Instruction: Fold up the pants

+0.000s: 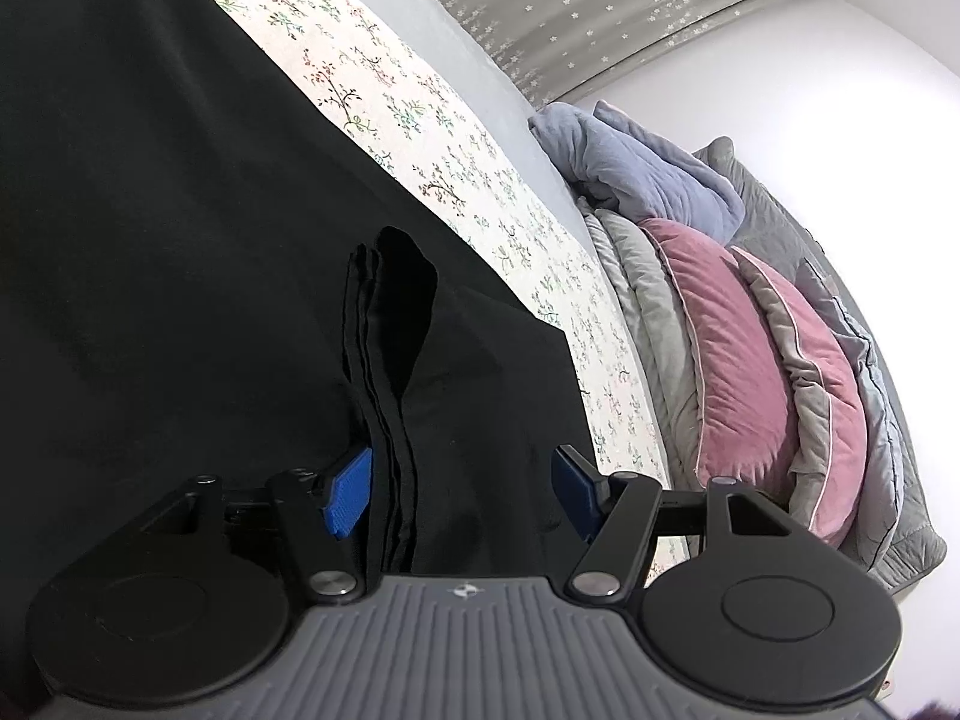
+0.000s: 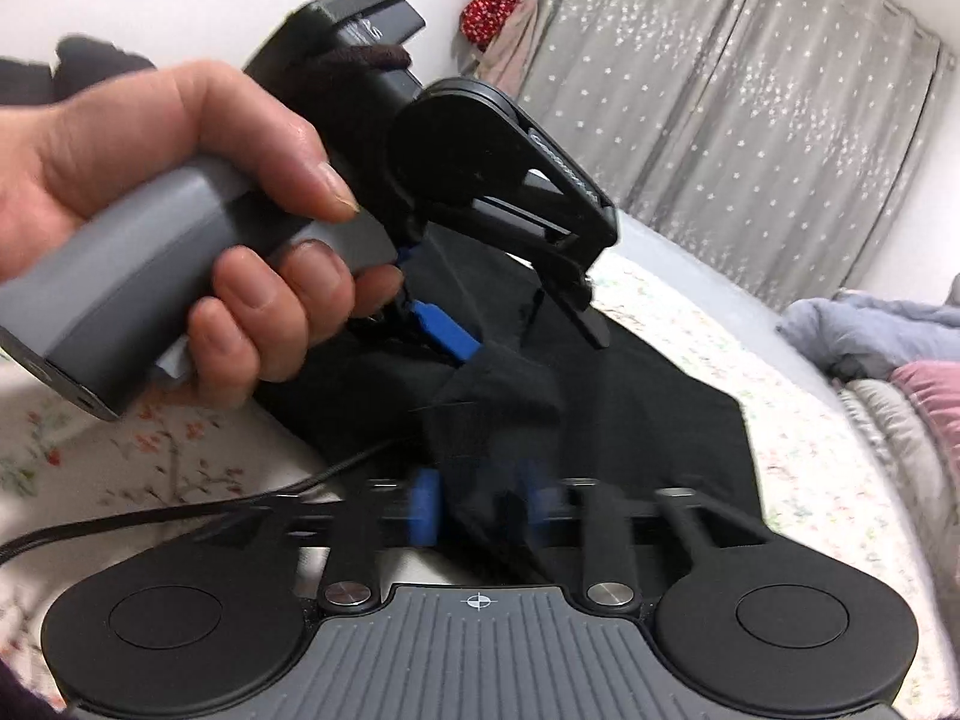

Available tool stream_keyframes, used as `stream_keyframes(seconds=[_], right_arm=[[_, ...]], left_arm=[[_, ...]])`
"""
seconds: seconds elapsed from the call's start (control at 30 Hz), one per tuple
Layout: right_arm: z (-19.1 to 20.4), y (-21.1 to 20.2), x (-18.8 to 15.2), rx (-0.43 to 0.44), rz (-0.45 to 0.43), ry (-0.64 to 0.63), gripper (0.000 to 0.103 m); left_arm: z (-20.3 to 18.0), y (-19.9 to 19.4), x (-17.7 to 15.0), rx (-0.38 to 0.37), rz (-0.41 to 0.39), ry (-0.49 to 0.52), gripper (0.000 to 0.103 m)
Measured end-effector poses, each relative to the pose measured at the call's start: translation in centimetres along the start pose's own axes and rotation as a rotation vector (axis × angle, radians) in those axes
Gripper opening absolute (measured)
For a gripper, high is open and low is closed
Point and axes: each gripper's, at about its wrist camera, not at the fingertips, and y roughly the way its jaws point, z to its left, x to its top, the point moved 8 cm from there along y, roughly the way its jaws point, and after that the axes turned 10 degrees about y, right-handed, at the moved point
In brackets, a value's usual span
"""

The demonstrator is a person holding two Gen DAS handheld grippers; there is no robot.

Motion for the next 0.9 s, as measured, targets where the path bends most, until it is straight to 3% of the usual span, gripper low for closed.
stream_keyframes(seconds=[0.07,0.13,0.17,0.2,0.23,0.33,0.47,0.53,0.57,0.67,0.9], right_arm=[[0.0,0.2,0.0,-0.005,-0.007,-0.013,0.053],[0.4,0.5,0.1,0.022,-0.005,-0.013,0.048],[0.0,0.6,-0.1,0.035,-0.001,-0.013,0.036],[0.0,0.6,-0.2,0.043,0.004,-0.012,0.007],[0.1,0.9,-0.1,0.053,0.017,0.0,0.001],[0.7,-0.3,0.9,0.052,-0.035,0.029,0.001],[2.0,-2.2,1.8,0.057,-0.096,-0.026,0.001],[2.7,-2.4,1.6,0.064,-0.093,-0.047,0.001],[2.9,-2.4,1.5,0.065,-0.092,-0.05,0.001],[3.0,-2.3,1.8,0.072,-0.096,-0.042,0.001],[3.4,-2.8,4.1,0.108,-0.124,0.05,0.001]], left_arm=[[0.2,-0.2,0.0,-0.004,-0.002,-0.012,0.079],[0.3,-0.2,0.0,-0.002,-0.001,-0.009,0.079],[0.3,-0.2,0.1,-0.001,0.001,-0.004,0.079],[0.3,-0.1,0.1,0.0,0.003,-0.001,0.079],[0.3,-0.1,0.2,0.001,0.005,0.0,0.079],[0.3,0.1,0.7,0.014,0.003,-0.005,0.079],[0.5,-0.1,1.7,0.047,-0.019,0.01,0.074],[1.0,-0.4,2.1,0.095,-0.035,0.031,0.047],[1.2,-0.6,2.4,0.117,-0.036,0.04,0.02],[1.7,-1.0,3.2,0.138,-0.04,0.046,0.017],[0.0,-3.0,5.4,0.155,-0.064,0.18,0.017]])
